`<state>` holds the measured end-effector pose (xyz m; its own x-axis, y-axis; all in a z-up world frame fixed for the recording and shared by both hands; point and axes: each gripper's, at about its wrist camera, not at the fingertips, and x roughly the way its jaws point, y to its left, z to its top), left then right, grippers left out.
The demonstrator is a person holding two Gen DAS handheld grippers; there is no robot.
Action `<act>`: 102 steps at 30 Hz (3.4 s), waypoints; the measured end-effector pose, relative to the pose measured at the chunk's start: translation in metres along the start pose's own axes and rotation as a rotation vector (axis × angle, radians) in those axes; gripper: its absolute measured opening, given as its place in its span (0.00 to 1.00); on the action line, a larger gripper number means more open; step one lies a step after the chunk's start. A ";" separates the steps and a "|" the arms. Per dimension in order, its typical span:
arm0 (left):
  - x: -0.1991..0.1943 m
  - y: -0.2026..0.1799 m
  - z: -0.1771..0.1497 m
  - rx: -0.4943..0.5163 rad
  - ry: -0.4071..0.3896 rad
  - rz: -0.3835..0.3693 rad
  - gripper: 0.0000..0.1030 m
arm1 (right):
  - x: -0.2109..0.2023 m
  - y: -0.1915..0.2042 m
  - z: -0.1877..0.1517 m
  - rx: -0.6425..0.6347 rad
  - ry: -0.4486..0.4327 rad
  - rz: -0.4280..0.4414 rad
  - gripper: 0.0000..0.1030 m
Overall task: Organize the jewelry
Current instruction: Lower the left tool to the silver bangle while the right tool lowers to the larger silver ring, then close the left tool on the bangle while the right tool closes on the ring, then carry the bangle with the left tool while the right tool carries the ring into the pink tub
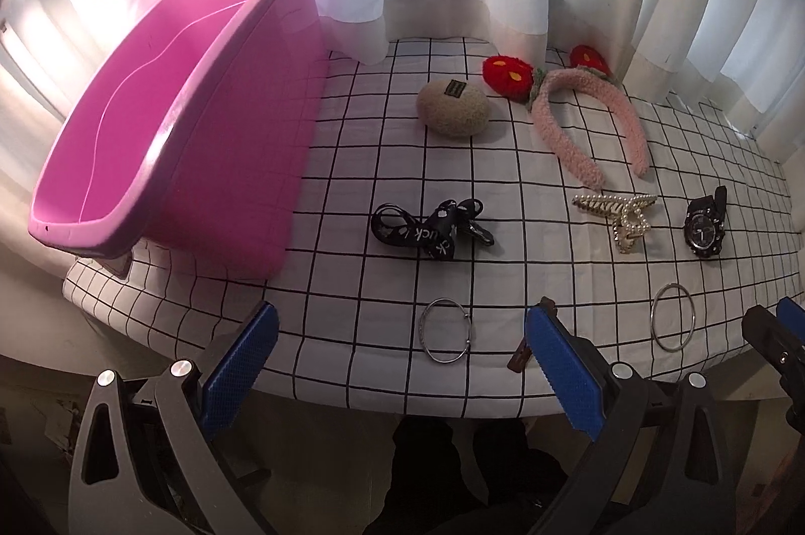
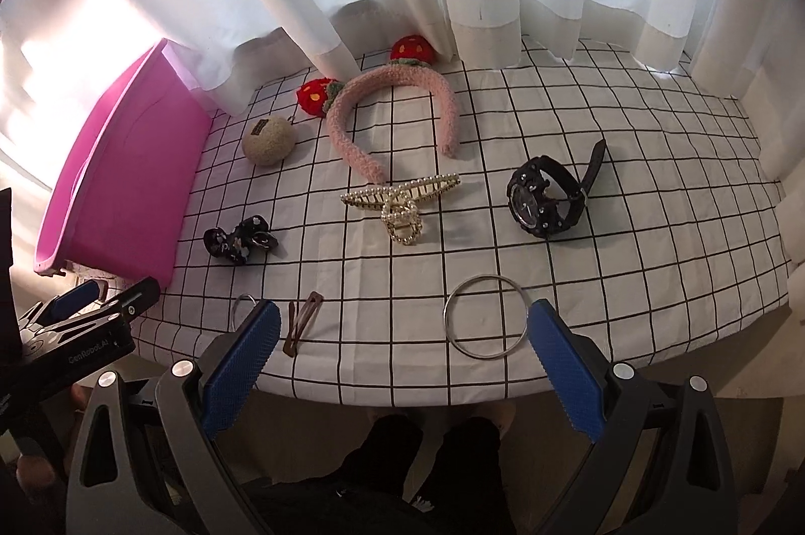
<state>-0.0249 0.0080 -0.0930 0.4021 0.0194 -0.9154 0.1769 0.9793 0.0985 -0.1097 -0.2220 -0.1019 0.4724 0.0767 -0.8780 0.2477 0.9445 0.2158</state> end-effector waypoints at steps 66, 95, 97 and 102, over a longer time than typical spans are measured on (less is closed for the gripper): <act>0.097 -0.019 -0.054 -0.003 -0.081 -0.164 0.40 | 0.117 -0.052 -0.037 -0.178 0.017 -0.120 0.67; -0.021 0.017 0.008 -0.029 -0.396 -0.190 0.40 | 0.023 0.036 0.040 -0.313 -0.241 0.016 0.67; -0.032 0.025 0.014 -0.035 -0.428 -0.182 0.40 | 0.016 0.049 0.048 -0.336 -0.272 0.035 0.67; -0.055 0.053 0.029 -0.080 -0.495 -0.158 0.40 | -0.001 0.088 0.066 -0.390 -0.343 0.093 0.67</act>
<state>-0.0113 0.0531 -0.0266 0.7559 -0.2089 -0.6204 0.2088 0.9752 -0.0740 -0.0326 -0.1597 -0.0533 0.7435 0.1184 -0.6582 -0.1106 0.9924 0.0536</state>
